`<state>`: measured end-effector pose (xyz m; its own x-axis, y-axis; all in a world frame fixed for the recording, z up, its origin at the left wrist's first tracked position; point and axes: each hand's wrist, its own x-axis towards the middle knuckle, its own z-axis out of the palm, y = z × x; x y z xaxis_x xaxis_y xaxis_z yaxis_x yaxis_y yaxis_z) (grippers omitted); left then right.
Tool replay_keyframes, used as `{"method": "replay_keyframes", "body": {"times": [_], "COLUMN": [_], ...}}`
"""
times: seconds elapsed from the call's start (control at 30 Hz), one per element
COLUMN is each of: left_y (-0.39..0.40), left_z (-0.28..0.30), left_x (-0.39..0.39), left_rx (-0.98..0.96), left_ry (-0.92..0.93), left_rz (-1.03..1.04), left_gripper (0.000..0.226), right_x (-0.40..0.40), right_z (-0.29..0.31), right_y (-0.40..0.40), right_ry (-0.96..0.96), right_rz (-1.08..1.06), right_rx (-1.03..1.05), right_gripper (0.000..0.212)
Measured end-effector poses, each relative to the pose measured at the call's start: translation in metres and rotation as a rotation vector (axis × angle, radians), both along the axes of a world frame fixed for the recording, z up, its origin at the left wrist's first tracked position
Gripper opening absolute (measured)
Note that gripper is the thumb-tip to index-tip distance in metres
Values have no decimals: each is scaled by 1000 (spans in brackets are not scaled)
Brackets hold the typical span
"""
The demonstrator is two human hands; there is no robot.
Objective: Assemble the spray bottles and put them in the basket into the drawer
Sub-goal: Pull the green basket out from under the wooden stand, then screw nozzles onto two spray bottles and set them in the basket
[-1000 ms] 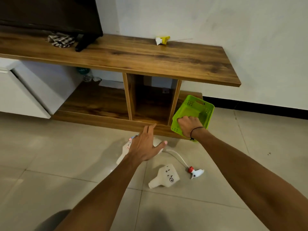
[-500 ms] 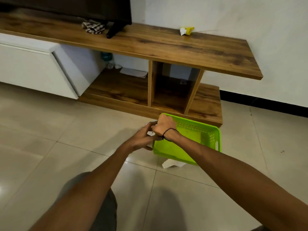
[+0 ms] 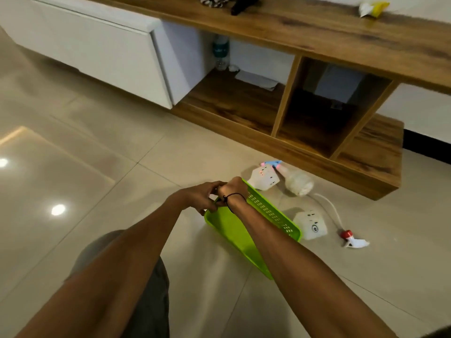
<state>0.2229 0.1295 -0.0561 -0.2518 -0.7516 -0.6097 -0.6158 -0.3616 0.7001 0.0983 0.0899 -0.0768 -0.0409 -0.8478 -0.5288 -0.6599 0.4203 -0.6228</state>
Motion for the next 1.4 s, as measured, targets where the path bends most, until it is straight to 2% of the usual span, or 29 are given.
{"method": "replay_keyframes", "body": {"times": [0.2,0.27,0.37,0.43,0.5,0.57,0.63,0.7,0.77,0.8,0.9,0.97,1.1,1.23,1.33,1.4], "left_y": [4,4,5,3,-2,-8,-13,-18,-24,-26,-32,-35,-41,-49,-53,-55], "left_z": [-44,-56,-68,-71,-71,-67,-61,-58,-56,-55,-52,-48,-41,-35,-29,-24], "left_x": [15,17,18,17,16,14,10,6,2,0,-8,-15,-34,-60,-81,-93], "left_rx": [14,-30,-126,-163,-147,-87,-67,-102,-151,-180,-318,-408,-445,-357,-259,-205], "left_ry": [-82,-131,-195,-229,-285,-372,-430,-478,-526,-546,-568,-531,-448,-377,-373,-349], "left_rz": [63,95,128,145,124,77,74,124,198,228,310,377,410,376,292,251], "left_gripper": [75,71,63,59,58,64,70,66,58,55,45,38,26,23,51,71], "right_x": [23,29,33,31,25,13,-7,-32,-56,-66,-91,-103,-115,-129,-143,-154], "right_z": [-35,-41,-48,-47,-45,-37,-27,-20,-15,-14,-16,-24,-43,-40,-17,1], "right_y": [6,7,5,2,-5,-15,-29,-47,-65,-73,-89,-91,-82,-78,-79,-77], "right_ry": [21,9,-40,-60,-40,60,176,288,479,570,741,814,896,884,711,594], "right_rz": [17,34,42,58,95,206,367,520,673,725,874,961,999,976,770,647], "right_rx": [30,56,72,57,37,-76,-263,-441,-523,-492,-274,-188,-232,-256,-287,-334], "right_gripper": [21,12,28,19,28,33,25,18,28,39,77,90,89,102,108,103]}}
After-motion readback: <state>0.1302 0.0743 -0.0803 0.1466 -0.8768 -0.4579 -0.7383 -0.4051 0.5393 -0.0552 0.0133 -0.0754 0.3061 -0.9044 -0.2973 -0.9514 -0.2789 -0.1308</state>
